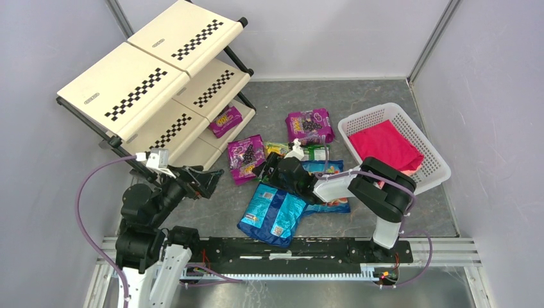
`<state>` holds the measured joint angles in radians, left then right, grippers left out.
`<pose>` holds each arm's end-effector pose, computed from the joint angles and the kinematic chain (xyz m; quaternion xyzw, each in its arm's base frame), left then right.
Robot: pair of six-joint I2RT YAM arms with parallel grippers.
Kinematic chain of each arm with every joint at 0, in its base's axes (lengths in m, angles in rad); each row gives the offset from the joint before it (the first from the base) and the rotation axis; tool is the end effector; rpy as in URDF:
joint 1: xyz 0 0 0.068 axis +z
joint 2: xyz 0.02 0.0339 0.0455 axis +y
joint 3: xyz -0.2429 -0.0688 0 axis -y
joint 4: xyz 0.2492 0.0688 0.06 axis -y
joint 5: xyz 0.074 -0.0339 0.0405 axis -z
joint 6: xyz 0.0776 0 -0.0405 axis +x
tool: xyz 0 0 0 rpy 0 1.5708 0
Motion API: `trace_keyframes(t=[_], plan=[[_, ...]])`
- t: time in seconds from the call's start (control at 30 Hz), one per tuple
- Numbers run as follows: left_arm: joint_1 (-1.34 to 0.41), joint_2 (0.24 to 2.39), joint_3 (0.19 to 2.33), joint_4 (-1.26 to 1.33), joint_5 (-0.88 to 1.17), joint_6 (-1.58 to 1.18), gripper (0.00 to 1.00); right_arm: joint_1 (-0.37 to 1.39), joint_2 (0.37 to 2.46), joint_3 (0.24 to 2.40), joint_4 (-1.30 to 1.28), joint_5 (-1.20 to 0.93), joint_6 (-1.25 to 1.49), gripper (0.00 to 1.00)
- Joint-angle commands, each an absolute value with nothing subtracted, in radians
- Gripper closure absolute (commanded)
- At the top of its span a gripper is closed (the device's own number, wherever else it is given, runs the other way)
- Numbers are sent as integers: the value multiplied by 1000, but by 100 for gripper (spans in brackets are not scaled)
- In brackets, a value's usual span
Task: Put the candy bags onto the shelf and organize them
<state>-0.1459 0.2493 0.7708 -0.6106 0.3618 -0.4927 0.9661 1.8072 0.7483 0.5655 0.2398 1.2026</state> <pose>0.1116 -0.0442 0.3366 -0.0056 0.7359 -0.3344 0.5887 0.2328 0.3045 0.0910 0.1615 0.8390 0.4023 0.3289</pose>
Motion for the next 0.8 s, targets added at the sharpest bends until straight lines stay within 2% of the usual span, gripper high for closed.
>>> trace_keyframes(t=[0.0,0.13,0.23,0.33,0.37,0.47,0.57,0.67,0.77], plan=[[-140,274,762,-569,352,-454,0,969,1837,792,610,314,1205,18],[-140,271,762,-570,349,-454,0,962,1837,768,626,354,1196,23],[-140,274,761,-570,345,-456,0,930,1843,760,652,338,1140,34],[-140,277,761,-569,346,-455,0,879,1860,752,727,237,1067,62],[-140,278,761,-569,347,-456,0,864,1863,752,750,191,1048,68],[-140,275,761,-569,345,-456,0,829,1864,759,790,73,959,80],[-140,272,761,-569,345,-456,0,815,1858,812,726,3,827,93],[-140,274,760,-569,344,-456,0,814,1861,894,622,-133,676,99],[-140,283,761,-569,348,-456,0,817,1863,956,542,-269,530,99]])
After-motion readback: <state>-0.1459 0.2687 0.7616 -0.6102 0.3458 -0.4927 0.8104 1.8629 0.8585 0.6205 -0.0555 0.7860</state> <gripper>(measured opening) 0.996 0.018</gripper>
